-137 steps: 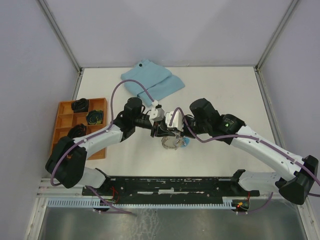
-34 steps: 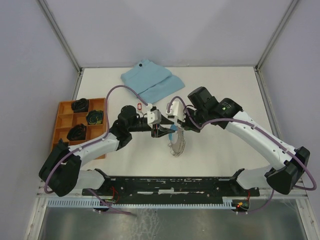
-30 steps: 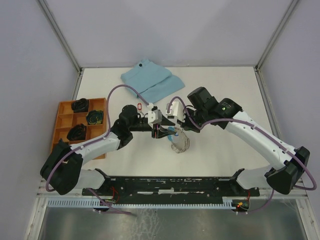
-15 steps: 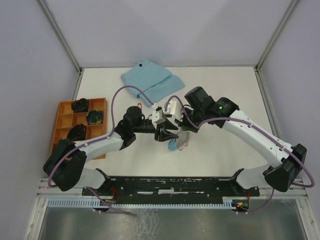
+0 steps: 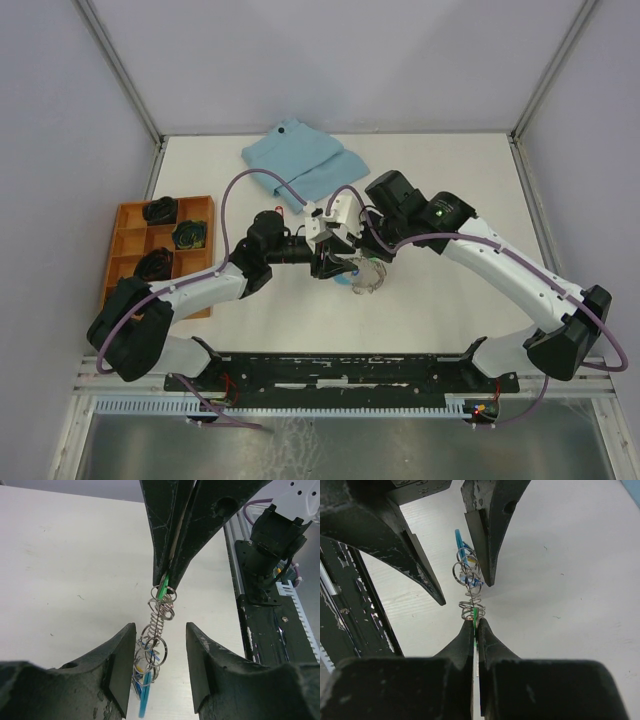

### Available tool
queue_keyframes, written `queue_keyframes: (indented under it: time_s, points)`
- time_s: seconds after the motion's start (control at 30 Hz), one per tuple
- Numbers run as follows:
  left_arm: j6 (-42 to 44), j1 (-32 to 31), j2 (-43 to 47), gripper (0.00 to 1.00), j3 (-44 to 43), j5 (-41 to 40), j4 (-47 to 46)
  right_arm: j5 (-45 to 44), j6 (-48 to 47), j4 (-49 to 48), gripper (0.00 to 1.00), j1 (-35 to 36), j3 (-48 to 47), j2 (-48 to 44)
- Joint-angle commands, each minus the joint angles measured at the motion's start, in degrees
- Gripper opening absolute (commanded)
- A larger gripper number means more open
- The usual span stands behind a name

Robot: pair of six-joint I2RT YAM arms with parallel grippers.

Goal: Put the keys on the keyring

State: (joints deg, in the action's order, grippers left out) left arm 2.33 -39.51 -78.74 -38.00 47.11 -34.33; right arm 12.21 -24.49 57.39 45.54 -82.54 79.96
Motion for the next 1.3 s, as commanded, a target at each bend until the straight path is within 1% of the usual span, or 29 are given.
queue_keyframes:
  time_s: [0.0,0.5,0.93,1.0,1.13,1.27]
  points:
    - [-2.24,-1.01,-0.17,0.52,-3.51,-0.69,-0.57,-0.48,0.90,-2.03,0.01,1.89,-3.04,0.93]
    - [-1.54,-2.22,-1.13,0.51,-5.06,0.55,-1.77,-1.09,1.84,-1.75,0.01,2.85,-3.58,2.21]
    - [-1.99,-2.49,-0.66,0.41,-4.63,-0.02,-4.54,-1.08,2.56,-1.40,0.01,4.07,-3.46,3.73]
    - [-1.71,-2.48,-0.02,0.41,-4.02,-0.53,-4.72,-1.33,2.75,-1.49,0.01,4.05,-3.43,3.87]
    - [-1.04,-2.45,1.22,0.47,-2.83,-1.12,-4.71,-1.57,3.19,-1.51,0.01,4.12,-3.31,4.05]
    - [-0.36,-2.50,2.28,0.49,-2.11,-1.60,-5.01,-1.86,3.58,-1.66,0.01,4.21,-3.32,4.35]
